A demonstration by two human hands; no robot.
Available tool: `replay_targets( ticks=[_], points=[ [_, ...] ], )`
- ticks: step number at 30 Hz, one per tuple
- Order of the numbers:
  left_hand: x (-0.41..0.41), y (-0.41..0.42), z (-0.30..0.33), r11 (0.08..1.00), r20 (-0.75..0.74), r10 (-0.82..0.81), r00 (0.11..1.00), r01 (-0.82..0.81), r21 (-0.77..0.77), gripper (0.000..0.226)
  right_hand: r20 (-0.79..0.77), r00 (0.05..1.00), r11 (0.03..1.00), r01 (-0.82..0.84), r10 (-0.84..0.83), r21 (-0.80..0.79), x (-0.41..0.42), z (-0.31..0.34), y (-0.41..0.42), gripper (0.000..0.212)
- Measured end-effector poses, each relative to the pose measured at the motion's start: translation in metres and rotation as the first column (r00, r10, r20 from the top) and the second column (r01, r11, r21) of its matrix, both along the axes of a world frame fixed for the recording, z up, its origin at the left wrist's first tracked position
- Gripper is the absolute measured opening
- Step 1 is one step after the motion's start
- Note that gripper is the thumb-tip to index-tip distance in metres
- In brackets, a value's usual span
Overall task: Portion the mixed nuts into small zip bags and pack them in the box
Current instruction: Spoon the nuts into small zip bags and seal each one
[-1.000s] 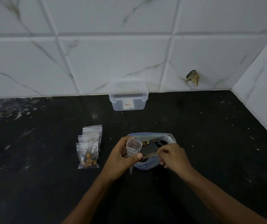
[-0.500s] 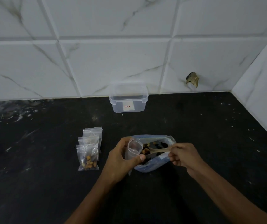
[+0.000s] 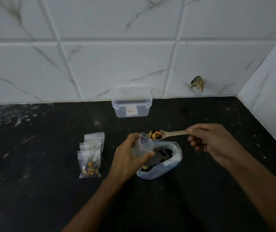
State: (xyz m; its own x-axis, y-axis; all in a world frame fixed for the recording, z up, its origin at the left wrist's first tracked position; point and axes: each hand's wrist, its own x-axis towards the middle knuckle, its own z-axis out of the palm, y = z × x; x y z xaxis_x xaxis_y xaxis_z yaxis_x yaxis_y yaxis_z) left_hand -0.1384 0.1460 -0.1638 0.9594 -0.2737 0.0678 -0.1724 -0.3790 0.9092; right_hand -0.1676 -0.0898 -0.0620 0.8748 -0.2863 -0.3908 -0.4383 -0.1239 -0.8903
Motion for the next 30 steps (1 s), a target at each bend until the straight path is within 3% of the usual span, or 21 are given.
replay_targets(
  ticks=[3, 5, 9, 11, 14, 17, 18, 23, 25, 30],
  points=[
    [0.003, -0.006, 0.0, 0.999, 0.005, -0.014, 1.0, 0.013, 0.045, 0.061, 0.048, 0.995, 0.987, -0.074, 0.082, -0.145, -0.002, 0.008, 0.012, 0.015],
    [0.003, -0.01, 0.0, 0.999, 0.0, -0.003, 1.0, 0.003, 0.041, 0.062, 0.105, 0.98, 0.936, -0.125, 0.168, -0.33, -0.004, 0.009, 0.022, 0.016],
    [0.002, -0.015, -0.001, 1.0, -0.012, 0.009, 1.0, -0.008, 0.015, 0.057, 0.223, 0.862, 0.647, -0.148, 0.454, -0.748, -0.012, 0.005, 0.045, 0.012],
    [0.001, -0.016, -0.002, 1.0, -0.027, 0.005, 1.0, -0.006, -0.023, 0.056, 0.211, 0.758, 0.494, -0.165, 0.618, -0.854, -0.017, 0.0, 0.057, 0.005],
    [-0.001, -0.015, -0.003, 0.994, -0.06, -0.009, 0.998, 0.003, -0.106, 0.054, 0.132, 0.644, 0.313, -0.175, 0.754, -0.934, -0.019, -0.007, 0.063, 0.021],
    [-0.002, -0.012, -0.005, 0.987, -0.082, 0.001, 0.997, -0.014, -0.163, 0.048, 0.174, 0.624, 0.312, -0.118, 0.762, -0.943, -0.019, 0.0, 0.059, 0.013],
    [-0.003, -0.011, -0.006, 0.984, -0.086, 0.009, 0.996, -0.024, -0.176, 0.048, 0.217, 0.632, 0.355, -0.098, 0.744, -0.93, -0.02, 0.005, 0.057, 0.004],
    [-0.003, 0.001, -0.008, 0.971, -0.108, 0.07, 0.992, -0.092, -0.219, 0.044, 0.417, 0.778, 0.651, 0.012, 0.471, -0.759, -0.021, 0.021, 0.035, 0.013],
    [-0.006, 0.008, -0.01, 0.969, -0.109, 0.088, 0.99, -0.111, -0.219, 0.044, 0.363, 0.85, 0.669, 0.017, 0.381, -0.743, -0.016, 0.009, 0.022, 0.011],
    [-0.012, 0.019, -0.019, 0.968, -0.165, 0.069, 0.984, -0.106, -0.227, 0.047, 0.039, 0.946, 0.573, -0.162, 0.322, -0.804, -0.007, -0.071, 0.009, 0.013]
  ],
)
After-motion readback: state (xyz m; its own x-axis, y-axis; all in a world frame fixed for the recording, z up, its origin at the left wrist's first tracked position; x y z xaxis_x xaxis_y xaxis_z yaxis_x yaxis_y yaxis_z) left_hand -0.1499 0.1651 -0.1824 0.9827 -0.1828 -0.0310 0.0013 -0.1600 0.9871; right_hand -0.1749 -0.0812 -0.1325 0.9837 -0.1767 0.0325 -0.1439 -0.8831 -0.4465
